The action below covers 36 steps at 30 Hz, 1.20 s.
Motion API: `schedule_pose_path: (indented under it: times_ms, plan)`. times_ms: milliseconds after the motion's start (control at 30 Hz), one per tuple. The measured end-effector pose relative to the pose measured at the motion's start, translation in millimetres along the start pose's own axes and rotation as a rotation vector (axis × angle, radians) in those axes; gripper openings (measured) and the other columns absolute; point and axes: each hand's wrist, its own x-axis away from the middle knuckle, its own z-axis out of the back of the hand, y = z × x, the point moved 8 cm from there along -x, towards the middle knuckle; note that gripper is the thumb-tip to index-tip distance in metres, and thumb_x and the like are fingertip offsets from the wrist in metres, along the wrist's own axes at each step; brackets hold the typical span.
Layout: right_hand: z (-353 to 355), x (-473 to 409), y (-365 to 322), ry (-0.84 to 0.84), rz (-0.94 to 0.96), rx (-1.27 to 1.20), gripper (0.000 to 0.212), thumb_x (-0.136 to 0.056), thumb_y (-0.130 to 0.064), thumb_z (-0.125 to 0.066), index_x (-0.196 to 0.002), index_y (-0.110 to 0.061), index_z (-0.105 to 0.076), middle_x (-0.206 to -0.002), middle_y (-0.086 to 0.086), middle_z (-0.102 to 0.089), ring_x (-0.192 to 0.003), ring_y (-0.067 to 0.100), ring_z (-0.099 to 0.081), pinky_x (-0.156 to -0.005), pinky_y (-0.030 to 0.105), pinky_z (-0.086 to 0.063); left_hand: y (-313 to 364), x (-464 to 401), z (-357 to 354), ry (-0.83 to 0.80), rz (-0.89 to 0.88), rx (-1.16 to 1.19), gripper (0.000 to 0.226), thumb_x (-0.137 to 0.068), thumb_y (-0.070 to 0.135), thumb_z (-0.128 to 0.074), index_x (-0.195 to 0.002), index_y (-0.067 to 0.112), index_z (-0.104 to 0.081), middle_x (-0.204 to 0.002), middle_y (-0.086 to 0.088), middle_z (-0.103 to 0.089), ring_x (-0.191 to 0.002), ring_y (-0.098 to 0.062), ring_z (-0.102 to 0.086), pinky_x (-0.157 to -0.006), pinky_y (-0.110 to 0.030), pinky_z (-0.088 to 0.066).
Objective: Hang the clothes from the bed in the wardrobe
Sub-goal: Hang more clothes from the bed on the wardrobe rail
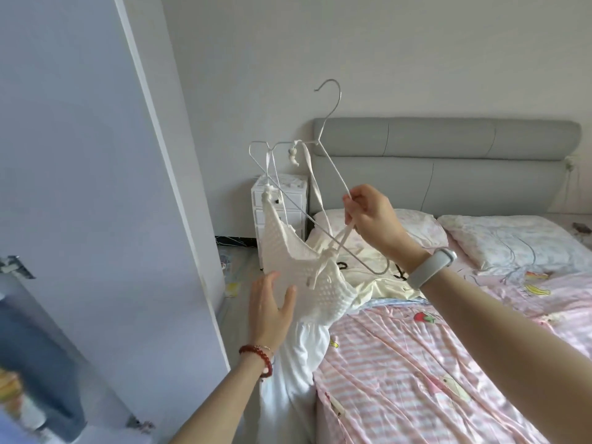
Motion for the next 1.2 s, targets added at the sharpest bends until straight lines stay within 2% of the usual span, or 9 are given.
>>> schedule_pose_path:
  times_ms: [100, 233, 333, 433, 633, 733, 833, 1033, 1200]
  plan:
    - [1, -13, -13, 0.083, -0.012, -0.07, 0.011, -0.094, -0.011, -0.046, -0.084, -0.007, -0.05, -0.057, -0.001, -0.054, -0.04, -0.001, -0.044, -0.054, 0.026, -0.036, 7, 14, -31, -0.144, -0.064, 0.027, 0.048, -0.08, 0.027, -0.069, -0.12, 0.012, -0.048, -0.114, 0.001, -0.046, -0.11, -0.014, -0.045, -0.09, -0.008, -0.027]
    - [9, -17, -15, 0.206, -0.033, -0.122, 0.015, -0.094, -0.013, -0.044, -0.081, -0.009, -0.05, -0.058, -0.002, -0.054, -0.053, 0.01, -0.047, -0.062, 0.032, -0.038, 12, 7, -58, -0.161, -0.036, 0.021, 0.063, -0.074, 0.037, -0.072, -0.125, 0.014, -0.044, -0.121, 0.005, -0.043, -0.112, -0.008, -0.038, -0.095, -0.022, -0.033]
    - [22, -16, -8, 0.287, -0.035, -0.091, 0.014, -0.094, -0.014, -0.043, -0.085, -0.008, -0.051, -0.059, -0.003, -0.054, -0.057, 0.01, -0.048, -0.064, 0.03, -0.04, 16, -10, -65, -0.084, 0.028, 0.025, 0.033, -0.08, 0.025, -0.068, -0.108, 0.011, -0.058, -0.097, 0.006, -0.051, -0.091, -0.012, -0.05, -0.077, -0.026, -0.041]
    - [45, -15, 7, 0.339, -0.019, -0.016, 0.01, -0.094, -0.012, -0.042, -0.088, -0.009, -0.049, -0.059, -0.005, -0.052, -0.058, 0.01, -0.049, -0.058, 0.022, -0.037, 11, -21, -69, -0.095, 0.055, 0.045, 0.01, -0.088, 0.009, -0.055, -0.083, 0.003, -0.061, -0.061, 0.002, -0.045, -0.057, -0.016, -0.045, -0.054, -0.025, -0.032]
    - [49, 6, 58, 0.136, 0.048, 0.284, 0.011, -0.095, -0.01, -0.043, -0.098, -0.002, -0.049, -0.063, 0.0, -0.053, -0.063, 0.027, -0.05, -0.06, 0.031, -0.034, 10, -22, -22, -0.14, -0.155, 0.065, 0.046, -0.089, 0.008, -0.057, -0.06, 0.033, -0.031, -0.045, 0.011, -0.039, -0.045, 0.002, -0.04, -0.044, -0.01, -0.027]
    - [18, 26, 76, 0.028, 0.061, 0.267, 0.005, -0.093, -0.011, -0.046, -0.092, -0.007, -0.049, -0.064, 0.005, -0.055, -0.059, 0.027, -0.051, -0.058, 0.036, -0.037, -7, -9, 5, -0.124, -0.104, 0.068, 0.034, -0.091, 0.01, -0.054, -0.072, 0.035, -0.043, -0.053, 0.02, -0.051, -0.049, 0.005, -0.045, -0.048, -0.008, -0.032]
    - [-14, 54, 90, -0.042, 0.079, 0.154, 0.009, -0.093, -0.012, -0.047, -0.084, -0.015, -0.044, -0.051, -0.002, -0.044, -0.045, 0.01, -0.036, -0.047, 0.033, -0.03, -29, 9, 32, -0.1, -0.013, 0.128, 0.005, -0.089, 0.012, -0.056, -0.089, 0.017, -0.059, -0.071, 0.016, -0.059, -0.066, 0.007, -0.054, -0.06, -0.006, -0.039]
    - [-65, 137, 105, -0.083, 0.049, 0.039, 0.009, -0.092, -0.034, -0.039, -0.085, -0.029, -0.043, -0.052, 0.002, -0.046, -0.045, 0.017, -0.04, -0.044, 0.038, -0.034, -53, 53, 80, -0.045, 0.087, 0.169, 0.025, -0.088, 0.009, -0.058, -0.078, 0.032, -0.059, -0.065, 0.018, -0.062, -0.064, 0.01, -0.054, -0.061, -0.004, -0.038]
    - [-86, 185, 81, -0.142, 0.132, 0.215, 0.017, -0.091, -0.017, -0.041, -0.093, -0.005, -0.053, -0.051, 0.007, -0.052, -0.039, 0.024, -0.046, -0.042, 0.033, -0.036, -65, 99, 106, -0.072, 0.168, 0.175, 0.018, -0.087, 0.009, -0.06, -0.075, 0.023, -0.06, -0.058, 0.014, -0.053, -0.055, 0.005, -0.046, -0.054, -0.007, -0.035]
